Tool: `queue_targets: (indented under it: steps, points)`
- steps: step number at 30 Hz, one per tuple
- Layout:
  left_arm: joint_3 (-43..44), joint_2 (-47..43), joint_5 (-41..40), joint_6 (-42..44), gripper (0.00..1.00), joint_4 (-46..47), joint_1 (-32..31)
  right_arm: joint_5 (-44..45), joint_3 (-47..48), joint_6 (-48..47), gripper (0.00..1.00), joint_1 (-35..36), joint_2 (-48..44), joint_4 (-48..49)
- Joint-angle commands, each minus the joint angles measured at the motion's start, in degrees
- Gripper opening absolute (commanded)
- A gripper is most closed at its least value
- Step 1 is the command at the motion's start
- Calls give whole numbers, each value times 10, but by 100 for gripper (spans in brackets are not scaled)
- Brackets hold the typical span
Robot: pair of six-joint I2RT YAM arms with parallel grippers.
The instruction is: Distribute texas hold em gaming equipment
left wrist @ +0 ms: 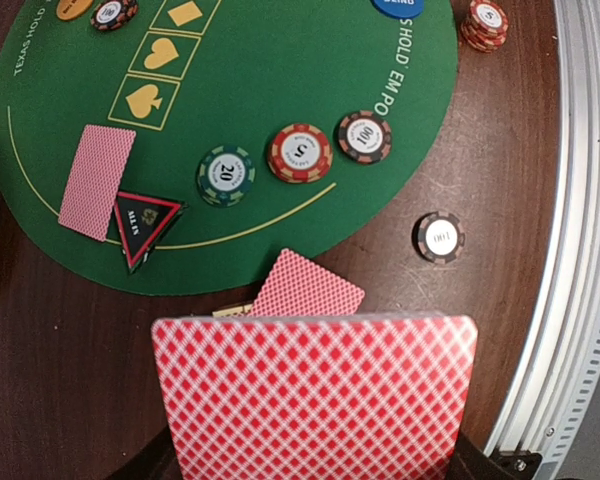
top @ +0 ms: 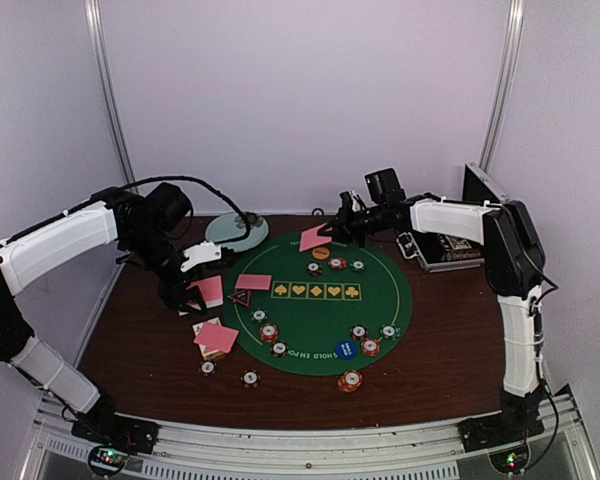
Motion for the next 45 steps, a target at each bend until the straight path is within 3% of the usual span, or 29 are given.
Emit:
queue_targets:
  steps: [1,7,21,23,26,28,39,45]
  points:
    - [13,-12,5,10,8,-3,2,20,78,-61,2,-22,68,-78]
    - [13,-14,5,9,7,-4,2,32,184,-85,4,-41,144,-119]
    - [8,-22,0,13,7,-5,2,44,323,-79,13,-60,255,-157]
    - [6,-22,0,13,7,-6,2,48,331,-83,20,-61,259,-167]
    - [3,-25,0,12,7,-5,2,73,334,-102,44,-62,251,-192]
    - [4,-26,3,12,7,-5,2,93,329,-115,52,-62,238,-203]
    - [1,-28,3,10,7,-5,2,173,323,-189,71,-66,166,-286]
    - [3,-28,0,6,7,-1,2,136,241,-196,80,-64,85,-241]
